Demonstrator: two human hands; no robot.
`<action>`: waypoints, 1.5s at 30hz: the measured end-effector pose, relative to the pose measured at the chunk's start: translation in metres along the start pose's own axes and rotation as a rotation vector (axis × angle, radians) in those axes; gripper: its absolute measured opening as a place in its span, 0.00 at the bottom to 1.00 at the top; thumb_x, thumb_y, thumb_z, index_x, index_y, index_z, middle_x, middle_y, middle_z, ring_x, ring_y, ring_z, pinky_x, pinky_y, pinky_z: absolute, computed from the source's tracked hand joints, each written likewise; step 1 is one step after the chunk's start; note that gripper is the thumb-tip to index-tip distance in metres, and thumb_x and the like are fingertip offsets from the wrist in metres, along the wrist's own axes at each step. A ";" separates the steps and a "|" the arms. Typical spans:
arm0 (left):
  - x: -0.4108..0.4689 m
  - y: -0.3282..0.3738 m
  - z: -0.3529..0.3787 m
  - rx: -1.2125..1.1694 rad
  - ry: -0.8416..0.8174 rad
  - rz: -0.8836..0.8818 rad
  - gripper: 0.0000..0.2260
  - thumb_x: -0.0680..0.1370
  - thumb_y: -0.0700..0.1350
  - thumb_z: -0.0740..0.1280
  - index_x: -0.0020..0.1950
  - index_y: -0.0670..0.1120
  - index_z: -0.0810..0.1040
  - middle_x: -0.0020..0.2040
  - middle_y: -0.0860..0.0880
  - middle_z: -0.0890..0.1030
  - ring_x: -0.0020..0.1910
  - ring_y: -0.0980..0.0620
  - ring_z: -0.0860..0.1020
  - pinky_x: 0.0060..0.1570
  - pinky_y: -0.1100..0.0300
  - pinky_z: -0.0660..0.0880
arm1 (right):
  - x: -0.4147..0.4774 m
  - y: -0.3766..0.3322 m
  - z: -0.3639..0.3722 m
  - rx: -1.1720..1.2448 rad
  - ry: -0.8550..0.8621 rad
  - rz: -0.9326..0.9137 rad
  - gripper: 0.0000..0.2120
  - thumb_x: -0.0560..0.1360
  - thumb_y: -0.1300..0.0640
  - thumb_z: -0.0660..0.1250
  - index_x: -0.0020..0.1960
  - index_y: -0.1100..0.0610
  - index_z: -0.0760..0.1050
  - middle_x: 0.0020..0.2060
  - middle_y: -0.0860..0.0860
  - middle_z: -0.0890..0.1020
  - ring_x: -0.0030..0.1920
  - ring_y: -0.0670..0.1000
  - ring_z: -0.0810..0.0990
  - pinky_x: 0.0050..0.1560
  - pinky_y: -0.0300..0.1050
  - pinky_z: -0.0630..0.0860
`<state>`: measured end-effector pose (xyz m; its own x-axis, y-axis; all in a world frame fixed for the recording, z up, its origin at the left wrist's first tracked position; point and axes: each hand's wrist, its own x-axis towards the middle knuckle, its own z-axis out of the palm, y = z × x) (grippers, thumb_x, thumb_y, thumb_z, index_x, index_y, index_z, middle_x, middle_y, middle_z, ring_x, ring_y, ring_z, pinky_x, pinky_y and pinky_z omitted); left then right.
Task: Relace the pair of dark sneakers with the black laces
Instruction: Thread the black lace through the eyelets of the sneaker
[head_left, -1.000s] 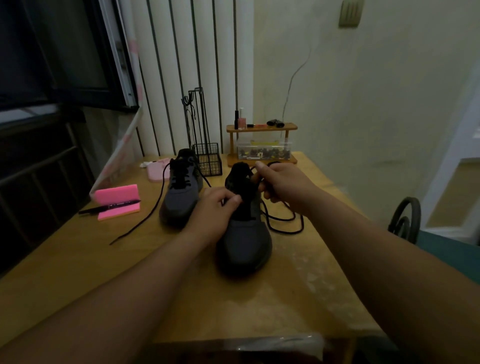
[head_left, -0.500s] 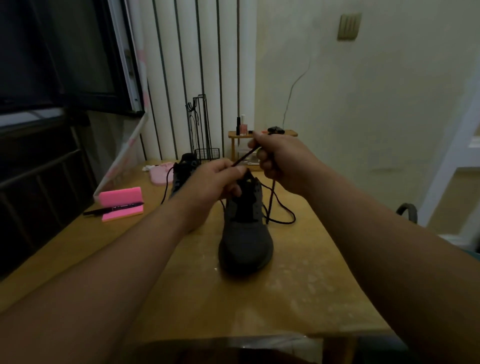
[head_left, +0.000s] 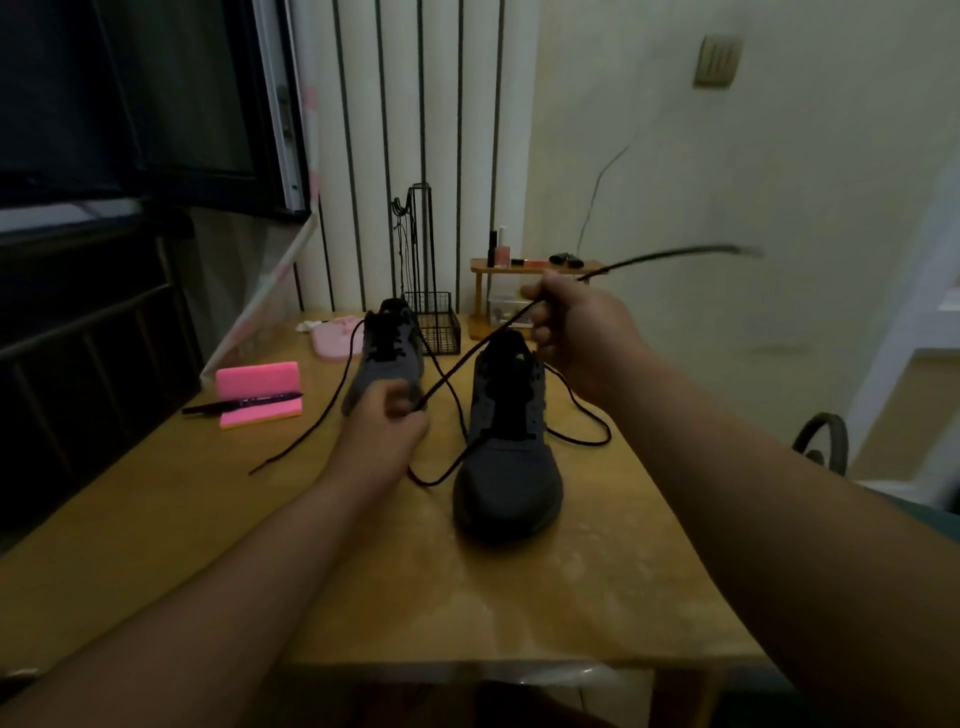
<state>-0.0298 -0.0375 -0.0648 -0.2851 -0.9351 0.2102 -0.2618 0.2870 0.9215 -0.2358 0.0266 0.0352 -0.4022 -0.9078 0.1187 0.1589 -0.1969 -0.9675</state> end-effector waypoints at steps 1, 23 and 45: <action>-0.002 0.009 0.004 0.019 -0.006 0.112 0.20 0.82 0.42 0.67 0.75 0.50 0.71 0.62 0.53 0.76 0.60 0.56 0.76 0.50 0.67 0.71 | -0.003 0.005 0.006 -0.075 -0.043 0.022 0.14 0.86 0.50 0.59 0.55 0.58 0.79 0.32 0.48 0.74 0.31 0.46 0.71 0.33 0.40 0.66; -0.009 0.036 0.016 0.025 -0.088 0.215 0.18 0.86 0.50 0.59 0.77 0.51 0.67 0.65 0.54 0.75 0.61 0.58 0.75 0.52 0.64 0.71 | -0.014 0.056 0.025 -0.261 -0.168 0.087 0.16 0.86 0.52 0.62 0.61 0.63 0.80 0.37 0.53 0.79 0.34 0.49 0.76 0.37 0.43 0.72; 0.028 -0.002 0.041 -0.078 -0.144 0.039 0.08 0.86 0.48 0.62 0.52 0.49 0.80 0.42 0.50 0.80 0.38 0.52 0.74 0.40 0.56 0.69 | 0.006 0.096 -0.036 -0.859 0.118 -0.147 0.24 0.77 0.45 0.74 0.68 0.46 0.69 0.60 0.51 0.77 0.57 0.52 0.80 0.53 0.53 0.83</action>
<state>-0.0748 -0.0556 -0.0740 -0.4247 -0.8824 0.2026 -0.1775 0.3006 0.9371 -0.2553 0.0157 -0.0647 -0.4630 -0.8419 0.2772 -0.6160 0.0807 -0.7836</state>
